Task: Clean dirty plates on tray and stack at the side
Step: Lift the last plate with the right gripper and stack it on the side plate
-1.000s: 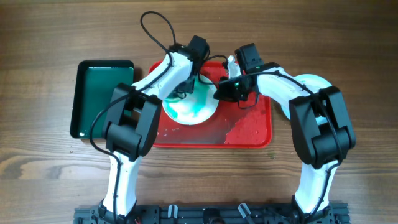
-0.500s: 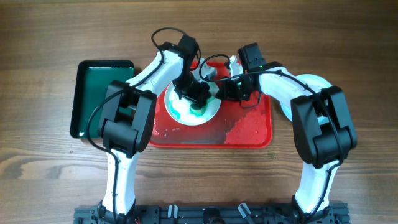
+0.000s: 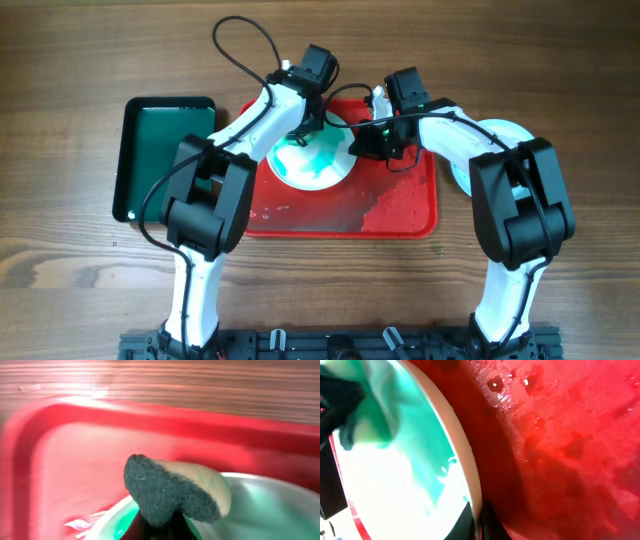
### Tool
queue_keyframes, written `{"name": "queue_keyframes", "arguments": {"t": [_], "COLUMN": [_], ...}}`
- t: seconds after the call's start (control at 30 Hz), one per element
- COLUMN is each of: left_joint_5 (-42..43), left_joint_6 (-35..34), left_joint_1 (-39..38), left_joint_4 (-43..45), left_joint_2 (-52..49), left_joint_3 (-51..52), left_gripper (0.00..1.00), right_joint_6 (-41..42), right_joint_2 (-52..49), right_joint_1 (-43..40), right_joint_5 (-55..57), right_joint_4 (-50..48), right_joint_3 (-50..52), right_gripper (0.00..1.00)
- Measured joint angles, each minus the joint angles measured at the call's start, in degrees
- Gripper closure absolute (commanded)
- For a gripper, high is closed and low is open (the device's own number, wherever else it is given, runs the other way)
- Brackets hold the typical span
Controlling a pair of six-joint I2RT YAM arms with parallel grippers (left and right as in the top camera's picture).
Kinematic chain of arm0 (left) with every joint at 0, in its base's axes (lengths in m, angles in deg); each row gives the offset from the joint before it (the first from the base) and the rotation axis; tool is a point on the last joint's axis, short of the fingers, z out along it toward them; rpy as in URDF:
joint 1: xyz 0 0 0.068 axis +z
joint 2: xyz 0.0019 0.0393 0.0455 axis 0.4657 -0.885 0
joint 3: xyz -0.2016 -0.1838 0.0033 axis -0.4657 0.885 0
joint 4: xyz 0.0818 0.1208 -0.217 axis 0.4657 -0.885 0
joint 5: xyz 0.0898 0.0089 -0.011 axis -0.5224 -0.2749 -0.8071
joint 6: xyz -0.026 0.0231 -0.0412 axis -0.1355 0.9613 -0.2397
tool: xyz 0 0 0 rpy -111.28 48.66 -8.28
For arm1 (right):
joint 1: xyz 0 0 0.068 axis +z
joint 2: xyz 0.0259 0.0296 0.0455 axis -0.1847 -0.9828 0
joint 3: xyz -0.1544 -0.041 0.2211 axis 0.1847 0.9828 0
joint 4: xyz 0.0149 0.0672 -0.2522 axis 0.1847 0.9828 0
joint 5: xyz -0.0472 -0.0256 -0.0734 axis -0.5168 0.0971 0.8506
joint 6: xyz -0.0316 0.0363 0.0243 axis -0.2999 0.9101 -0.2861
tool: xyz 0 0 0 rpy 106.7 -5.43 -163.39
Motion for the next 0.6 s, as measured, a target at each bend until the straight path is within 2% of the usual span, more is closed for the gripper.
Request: {"name": "queue_keyframes", "arguments": {"t": [0.13, 0.23, 0.43, 0.5, 0.6], "left_joint_5": [-9.6, -9.6, 7.1, 11.4, 13.5], "left_joint_6": [-2.0, -2.4, 0.8, 1.2, 1.5], "left_joint_1": [0.7, 1.5, 4.4, 5.5, 6.0], "left_joint_4": [-8.2, -13.2, -15.3, -15.3, -15.1], "left_joint_2": [3.8, 5.7, 5.9, 5.9, 5.9], "left_joint_3": [0.4, 0.4, 0.5, 0.5, 0.5], "left_gripper": [0.96, 0.96, 0.96, 0.96, 0.96], "right_joint_6": [-0.1, -0.1, -0.8, -0.9, -0.9], "right_joint_2": [0.0, 0.0, 1.2, 4.8, 10.8], "right_joint_1": [0.3, 0.3, 0.3, 0.3, 0.3], "right_joint_5": [-0.4, -0.6, 1.2, 6.8, 13.7], "right_joint_4": [0.6, 1.0, 8.7, 12.4, 15.7], "right_joint_3": [0.0, 0.0, -0.6, -0.6, -0.6], "right_gripper": [0.96, 0.96, 0.96, 0.96, 0.96]}}
